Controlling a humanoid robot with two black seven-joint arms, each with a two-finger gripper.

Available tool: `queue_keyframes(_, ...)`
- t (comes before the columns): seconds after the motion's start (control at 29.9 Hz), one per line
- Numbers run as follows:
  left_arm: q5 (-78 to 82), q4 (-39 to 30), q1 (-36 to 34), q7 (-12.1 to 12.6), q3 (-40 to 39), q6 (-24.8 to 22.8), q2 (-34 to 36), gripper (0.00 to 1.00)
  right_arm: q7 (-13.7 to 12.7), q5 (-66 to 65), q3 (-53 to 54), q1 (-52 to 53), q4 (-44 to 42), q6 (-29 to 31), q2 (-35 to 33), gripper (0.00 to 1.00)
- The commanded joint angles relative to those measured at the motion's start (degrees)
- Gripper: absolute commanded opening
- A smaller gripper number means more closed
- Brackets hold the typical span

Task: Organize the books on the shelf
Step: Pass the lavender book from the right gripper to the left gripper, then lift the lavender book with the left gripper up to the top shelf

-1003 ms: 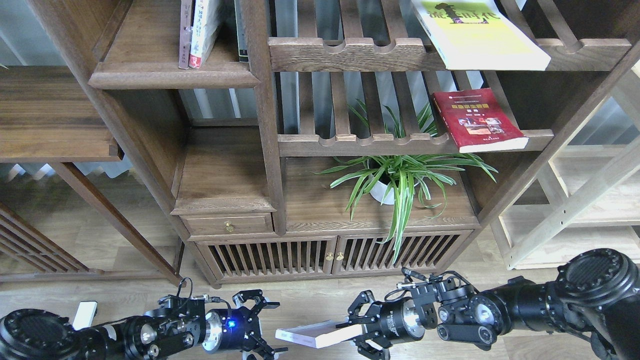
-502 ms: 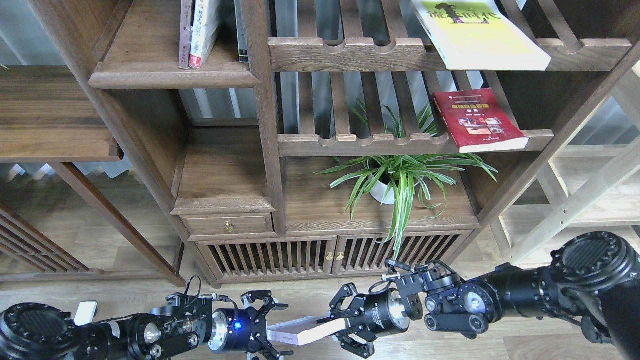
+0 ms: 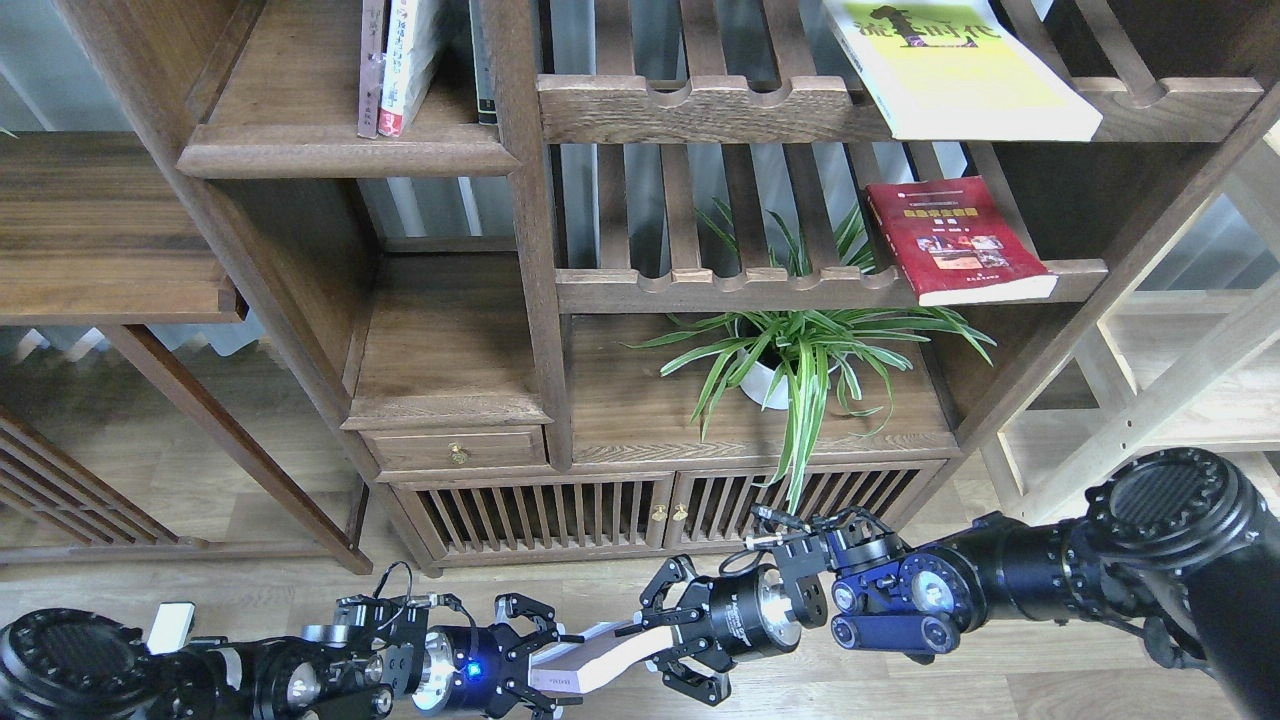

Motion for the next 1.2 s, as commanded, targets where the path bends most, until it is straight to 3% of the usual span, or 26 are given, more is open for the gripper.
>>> queue_keyframes(0.0, -0.5, 0.0, -0.2, 0.0, -0.1, 0.0, 0.0, 0.00, 0.0, 0.3, 0.0, 0.4, 0.0, 0.0, 0.0, 0.03)
queue_keyframes(0.23, -0.7, -0.3, -0.3, 0.0, -0.8, -0.1, 0.0, 0.00, 0.0, 1.1, 0.1, 1.0, -0.1, 0.7, -0.1, 0.06)
queue_keyframes(0.3, -0.8, -0.4, -0.2, 0.0, -0.8, -0.1, 0.0, 0.00, 0.0, 2.3, 0.3, 0.9, -0.1, 0.7, -0.2, 0.22)
queue_keyframes(0.33, -0.8, -0.5, -0.2, 0.0, -0.8, -0.2, 0.0, 0.00, 0.0, 3.8, 0.4, 0.7, -0.1, 0.7, -0.3, 0.37)
queue_keyframes(0.6, -0.8, -2.2, 0.1, 0.0, -1.0, -0.1, 0.0, 0.00, 0.0, 13.9, 3.4, 0.0, -1.5, 0.8, -3.6, 0.82)
queue_keyframes(1.07, -3.7, -6.8, -0.4, 0.0, -6.2, -0.4, 0.0, 0.00, 0.0, 15.6, 3.7, -4.3, -6.1, 0.8, -20.9, 0.89)
queue_keyframes(1.17, -3.7, -10.0, -0.6, 0.0, -9.0, -0.4, 4.1, 0.00, 0.0, 17.1, 3.7, -5.3, -6.2, 0.8, -24.6, 0.90)
